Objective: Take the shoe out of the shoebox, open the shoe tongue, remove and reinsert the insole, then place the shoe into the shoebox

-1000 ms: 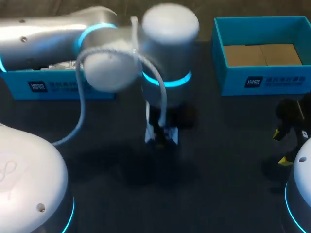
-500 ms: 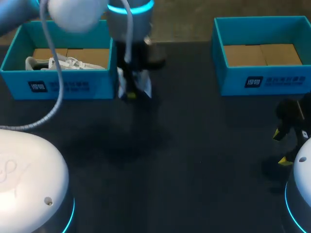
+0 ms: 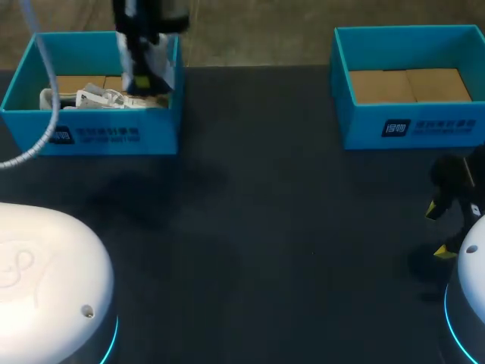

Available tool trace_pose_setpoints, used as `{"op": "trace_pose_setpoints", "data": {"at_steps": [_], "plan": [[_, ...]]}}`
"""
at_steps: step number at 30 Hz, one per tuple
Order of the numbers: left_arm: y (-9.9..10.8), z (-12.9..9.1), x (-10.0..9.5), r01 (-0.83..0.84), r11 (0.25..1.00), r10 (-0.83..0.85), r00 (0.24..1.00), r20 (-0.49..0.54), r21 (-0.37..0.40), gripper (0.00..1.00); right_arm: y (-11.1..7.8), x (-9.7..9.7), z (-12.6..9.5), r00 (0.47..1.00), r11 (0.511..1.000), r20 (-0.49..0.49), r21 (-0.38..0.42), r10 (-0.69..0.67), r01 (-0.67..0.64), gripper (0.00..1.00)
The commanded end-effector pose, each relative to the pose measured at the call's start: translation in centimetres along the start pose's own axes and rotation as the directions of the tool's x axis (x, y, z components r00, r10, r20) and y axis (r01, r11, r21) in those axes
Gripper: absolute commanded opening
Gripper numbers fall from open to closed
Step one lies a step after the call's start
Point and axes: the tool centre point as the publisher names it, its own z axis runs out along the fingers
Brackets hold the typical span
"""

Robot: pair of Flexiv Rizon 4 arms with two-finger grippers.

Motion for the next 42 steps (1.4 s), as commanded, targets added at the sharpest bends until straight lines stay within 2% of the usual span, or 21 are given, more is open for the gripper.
{"op": "trace_pose_setpoints", "data": {"at_steps": [1,22,26,29,32,34,37,39,42], "plan": [[0.6,-0.6,-0.6,-0.004,1.000,0.004,1.000,-0.022,0.005,0.00,0.0,0.1,0.0,1.000,1.000,0.002,0.002,0.001,-0.001,1.00],[0.6,-0.7,-0.9,-0.002,1.000,0.002,1.000,-0.007,-0.006,0.00,0.0,0.1,0.0,1.000,1.000,0.002,0.002,0.001,-0.001,1.00],[1.6,-1.6,-3.5,-0.002,1.000,0.002,1.000,-0.005,-0.023,0.00,0.0,0.1,0.0,1.000,1.000,0.002,0.002,0.001,-0.001,1.00],[2.7,-2.2,-5.9,-0.030,1.000,0.029,0.998,-0.051,-0.007,0.00,0.0,0.1,0.0,1.000,1.000,0.002,0.002,0.001,-0.001,1.00],[3.6,-2.8,-7.8,-0.014,1.000,0.013,0.999,-0.037,-0.018,0.00,0.0,0.1,0.0,1.000,1.000,0.002,0.002,0.001,-0.001,1.00],[4.1,-2.8,-9.4,0.018,0.999,-0.019,0.999,-0.029,-0.028,0.00,0.0,0.1,0.0,1.000,1.000,0.002,0.002,0.001,-0.001,1.00],[5.0,-2.6,-11.7,0.014,1.000,-0.015,0.998,-0.068,-0.019,0.00,0.0,0.1,0.0,1.000,1.000,0.002,0.002,0.001,-0.001,1.00],[5.7,-2.6,-12.8,-0.005,1.000,0.005,0.997,-0.080,0.002,0.00,0.0,0.1,0.0,1.000,1.000,0.002,0.002,0.001,-0.001,1.00],[6.9,-2.3,-14.1,-0.039,0.999,0.038,0.995,-0.094,-0.011,0.00,0.0,0.1,0.0,1.000,1.000,0.002,0.002,0.001,-0.001,1.00]]}}
